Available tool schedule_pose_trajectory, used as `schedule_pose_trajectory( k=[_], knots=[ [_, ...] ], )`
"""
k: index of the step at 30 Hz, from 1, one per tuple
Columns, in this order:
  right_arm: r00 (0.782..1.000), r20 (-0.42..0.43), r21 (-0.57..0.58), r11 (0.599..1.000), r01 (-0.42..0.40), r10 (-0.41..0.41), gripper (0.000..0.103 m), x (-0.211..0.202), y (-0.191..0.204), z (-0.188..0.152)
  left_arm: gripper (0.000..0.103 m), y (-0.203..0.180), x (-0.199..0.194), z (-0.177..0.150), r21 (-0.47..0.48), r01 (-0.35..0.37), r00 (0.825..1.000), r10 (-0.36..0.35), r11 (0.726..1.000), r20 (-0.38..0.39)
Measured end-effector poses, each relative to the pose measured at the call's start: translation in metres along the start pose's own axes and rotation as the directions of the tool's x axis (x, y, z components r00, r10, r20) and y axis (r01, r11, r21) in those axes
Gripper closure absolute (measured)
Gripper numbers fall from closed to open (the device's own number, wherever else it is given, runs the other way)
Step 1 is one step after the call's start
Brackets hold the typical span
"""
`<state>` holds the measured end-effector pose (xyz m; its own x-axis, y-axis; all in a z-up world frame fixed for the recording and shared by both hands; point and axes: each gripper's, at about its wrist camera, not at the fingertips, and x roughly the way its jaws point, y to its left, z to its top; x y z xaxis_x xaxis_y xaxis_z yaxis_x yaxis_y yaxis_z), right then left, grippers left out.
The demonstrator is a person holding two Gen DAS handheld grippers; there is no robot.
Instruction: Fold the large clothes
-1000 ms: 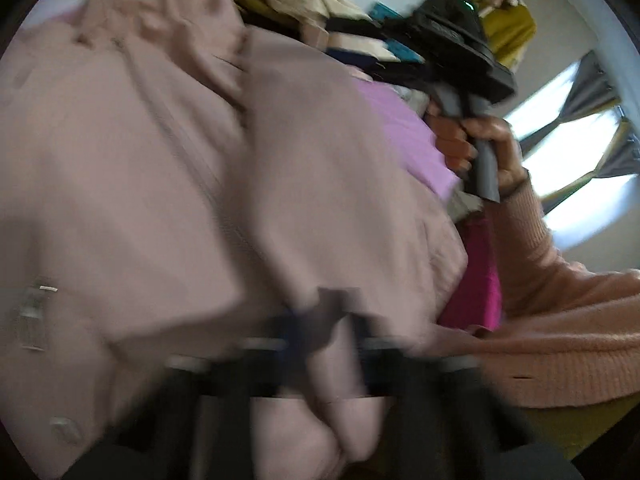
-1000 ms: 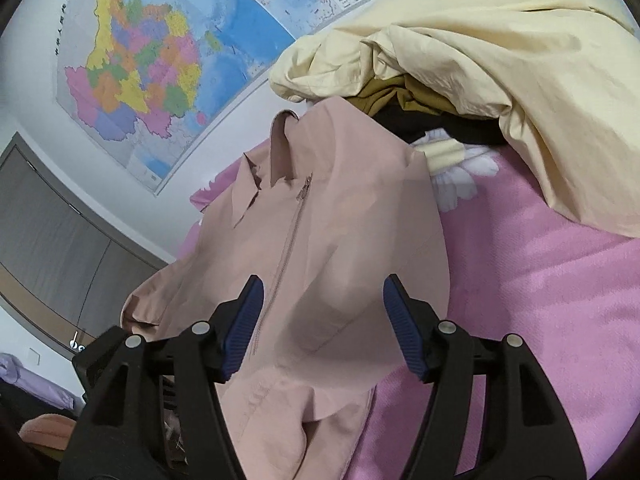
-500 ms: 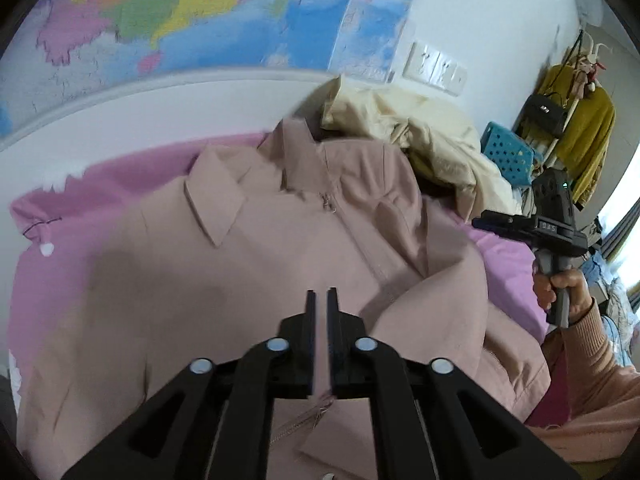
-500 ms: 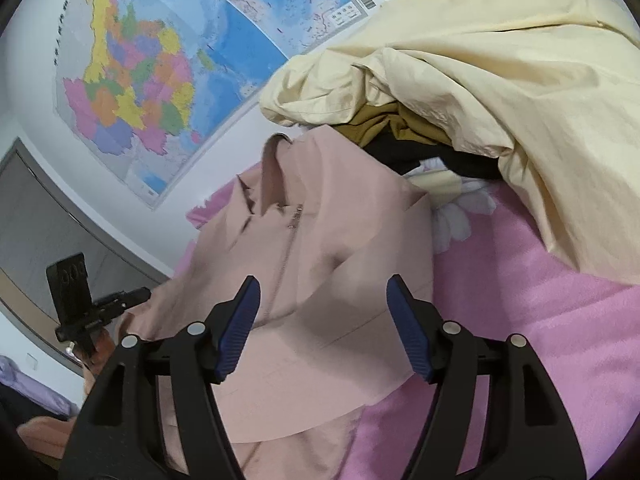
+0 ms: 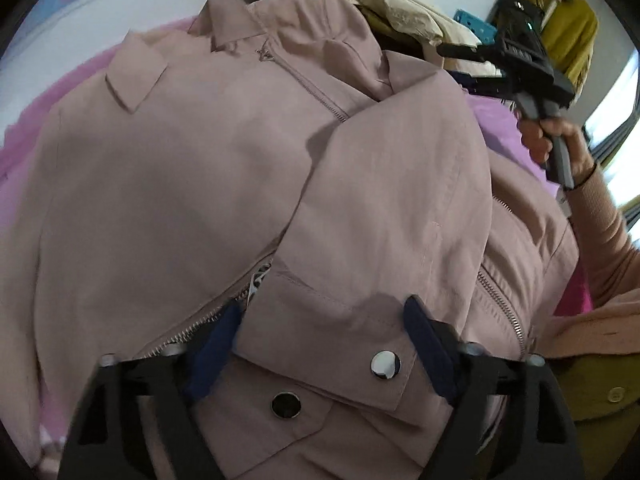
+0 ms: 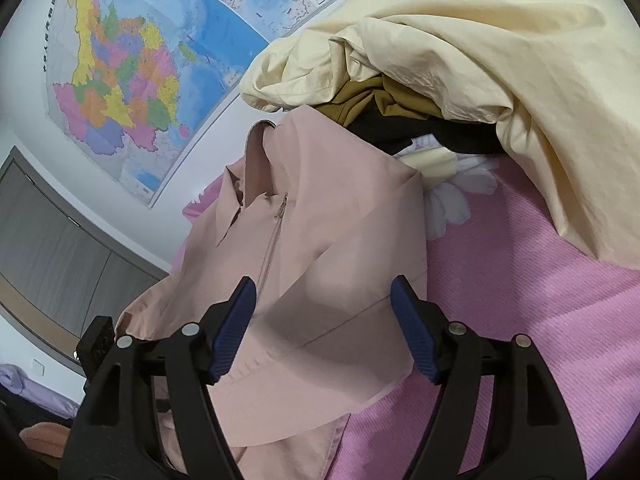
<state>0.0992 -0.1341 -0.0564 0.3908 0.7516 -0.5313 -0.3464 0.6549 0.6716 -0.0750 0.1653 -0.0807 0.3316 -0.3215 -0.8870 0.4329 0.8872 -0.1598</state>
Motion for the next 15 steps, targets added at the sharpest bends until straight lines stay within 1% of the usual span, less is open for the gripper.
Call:
schedule_pose_trajectory(
  k=[1,2,3,4,5,7,8,10,11,12,13,14,15],
  knots=[
    [1.000,0.002,0.004,1.000,-0.002,0.002,0.033,0.000,0.000,0.000,0.071,0.000,-0.002,0.002,-0.001,-0.017,1.000,0.017,1.000,0.004],
    [1.000,0.003,0.006,1.000,-0.006,0.006,0.033,0.000,0.000,0.001,0.092,0.003,-0.006,0.006,-0.022,-0.016,1.000,0.017,1.000,0.026],
    [1.000,0.007,0.003,1.000,-0.004,0.004,0.033,-0.001,0.000,0.001,0.100,0.007,-0.013,0.008,-0.038,0.001,0.998,0.001,0.999,0.063],
    [1.000,0.011,0.001,1.000,-0.001,0.001,0.033,-0.002,0.000,0.002,0.100,0.010,-0.025,0.012,-0.043,-0.025,0.993,0.030,0.999,0.118],
    [1.000,0.016,0.000,1.000,-0.003,0.003,0.033,-0.004,0.001,0.004,0.100,0.013,-0.036,0.016,-0.048,-0.072,0.982,0.079,0.996,0.169],
    [1.000,0.027,-0.002,1.000,-0.005,0.005,0.033,-0.007,0.002,0.007,0.100,0.025,-0.058,0.029,-0.087,-0.117,0.962,0.134,0.989,0.238],
    [0.999,0.037,-0.010,1.000,0.000,0.000,0.033,-0.010,0.004,0.011,0.100,0.030,-0.065,0.033,-0.101,-0.133,0.954,0.155,0.986,0.259],
    [0.999,0.050,-0.018,1.000,-0.006,0.007,0.033,-0.012,0.006,0.016,0.100,0.051,-0.085,0.046,-0.147,-0.192,0.925,0.229,0.970,0.305],
    [0.998,0.057,-0.026,1.000,-0.003,0.005,0.033,-0.013,0.008,0.019,0.100,0.061,-0.090,0.050,-0.170,-0.194,0.921,0.240,0.966,0.308],
    [0.998,0.063,-0.038,0.999,0.009,-0.007,0.032,-0.012,0.011,0.022,0.100,0.075,-0.092,0.056,-0.203,-0.215,0.913,0.270,0.955,0.305],
    [0.998,0.066,-0.049,0.999,0.016,-0.012,0.030,-0.009,0.012,0.025,0.100,0.087,-0.091,0.061,-0.231,-0.256,0.904,0.317,0.939,0.288],
    [0.998,0.064,-0.055,0.998,0.016,-0.012,0.028,-0.006,0.013,0.027,0.100,0.095,-0.088,0.062,-0.247,-0.275,0.900,0.339,0.929,0.273],
    [0.998,0.057,-0.063,0.998,0.028,-0.025,0.027,0.000,0.012,0.029,0.100,0.109,-0.080,0.064,-0.274,-0.298,0.900,0.364,0.915,0.238]
  ],
)
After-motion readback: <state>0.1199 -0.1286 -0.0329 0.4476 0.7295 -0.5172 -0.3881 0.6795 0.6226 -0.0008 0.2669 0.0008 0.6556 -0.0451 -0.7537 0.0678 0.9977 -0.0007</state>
